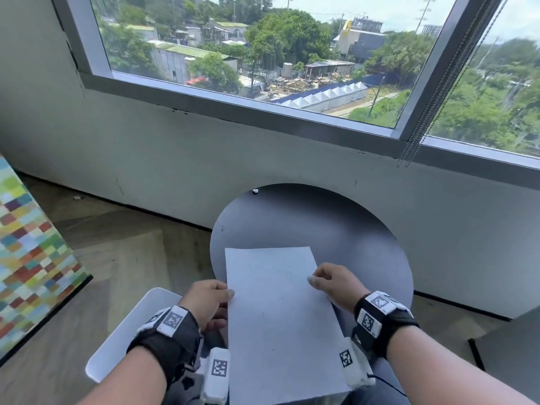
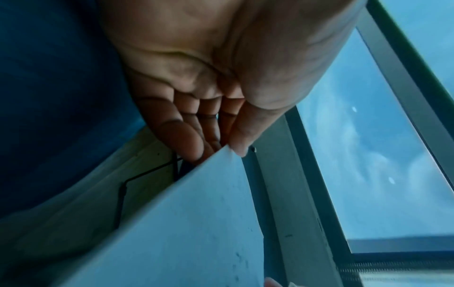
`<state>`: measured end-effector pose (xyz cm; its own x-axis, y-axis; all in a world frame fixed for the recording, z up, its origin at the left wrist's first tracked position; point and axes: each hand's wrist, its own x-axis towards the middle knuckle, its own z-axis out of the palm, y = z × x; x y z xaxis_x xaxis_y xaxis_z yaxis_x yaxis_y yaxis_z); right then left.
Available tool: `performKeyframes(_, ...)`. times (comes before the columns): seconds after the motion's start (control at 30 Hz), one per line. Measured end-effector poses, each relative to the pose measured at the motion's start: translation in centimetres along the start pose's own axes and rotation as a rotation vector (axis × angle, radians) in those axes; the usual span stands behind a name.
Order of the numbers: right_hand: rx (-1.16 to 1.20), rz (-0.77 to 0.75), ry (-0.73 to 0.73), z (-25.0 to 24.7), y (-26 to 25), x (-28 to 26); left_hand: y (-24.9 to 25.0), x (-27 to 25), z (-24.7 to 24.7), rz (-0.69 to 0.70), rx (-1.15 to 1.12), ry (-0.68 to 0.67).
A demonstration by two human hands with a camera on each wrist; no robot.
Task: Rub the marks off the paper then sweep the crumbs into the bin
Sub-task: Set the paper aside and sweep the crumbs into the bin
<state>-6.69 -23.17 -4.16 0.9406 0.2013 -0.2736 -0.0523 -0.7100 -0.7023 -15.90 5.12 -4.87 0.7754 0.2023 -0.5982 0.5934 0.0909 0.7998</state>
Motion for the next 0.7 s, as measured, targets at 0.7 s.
performKeyframes(0.7,-0.043,0.036,-0.021,0.3,0.0,2.0,3.1,3.8,-2.3,-0.041,0.268,0.116)
